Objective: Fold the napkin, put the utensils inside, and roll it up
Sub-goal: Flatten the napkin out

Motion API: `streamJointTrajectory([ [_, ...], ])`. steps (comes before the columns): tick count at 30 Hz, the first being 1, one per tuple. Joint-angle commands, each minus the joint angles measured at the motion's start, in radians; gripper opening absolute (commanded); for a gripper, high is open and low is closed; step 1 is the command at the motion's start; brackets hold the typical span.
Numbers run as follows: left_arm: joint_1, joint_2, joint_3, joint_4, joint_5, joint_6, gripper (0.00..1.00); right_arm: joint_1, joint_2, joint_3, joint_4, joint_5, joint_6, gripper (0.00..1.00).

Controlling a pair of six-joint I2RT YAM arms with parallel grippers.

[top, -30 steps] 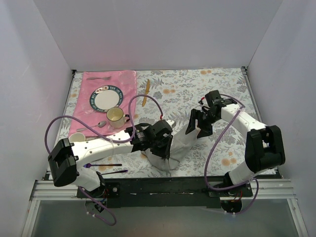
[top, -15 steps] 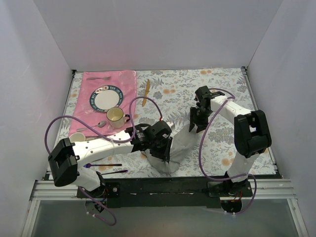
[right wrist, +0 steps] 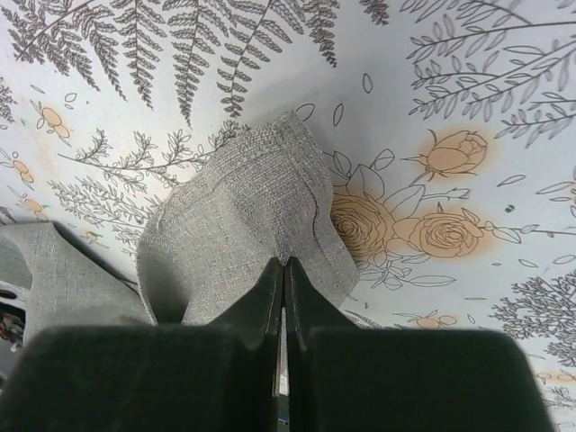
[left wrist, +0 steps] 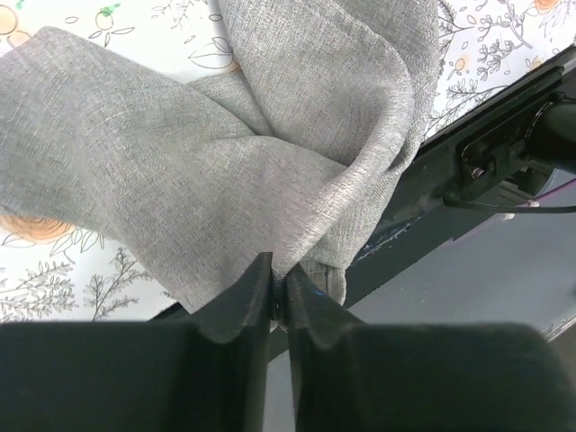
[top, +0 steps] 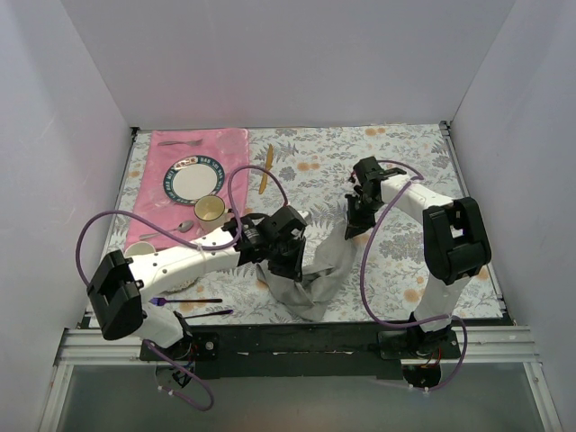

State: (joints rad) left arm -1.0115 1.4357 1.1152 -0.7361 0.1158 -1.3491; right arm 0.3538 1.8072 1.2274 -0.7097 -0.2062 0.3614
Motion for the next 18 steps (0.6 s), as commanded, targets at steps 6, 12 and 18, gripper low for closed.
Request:
streamJointTrajectory([
  [6,0.042,0.074,0.493,-0.213,-0.189,0.085,0.0,-0.001,-0.268,0.228,-0.219,0.309,-0.035,0.01],
  [12,0.047,0.129,0.835,-0.281,-0.346,0.128,0.0,-0.01,-0.566,0.329,-0.292,0.494,-0.022,0.01],
  [18,0.048,0.056,0.919,-0.149,-0.43,0.151,0.0,-0.01,-0.79,0.469,-0.346,0.588,-0.029,0.01],
])
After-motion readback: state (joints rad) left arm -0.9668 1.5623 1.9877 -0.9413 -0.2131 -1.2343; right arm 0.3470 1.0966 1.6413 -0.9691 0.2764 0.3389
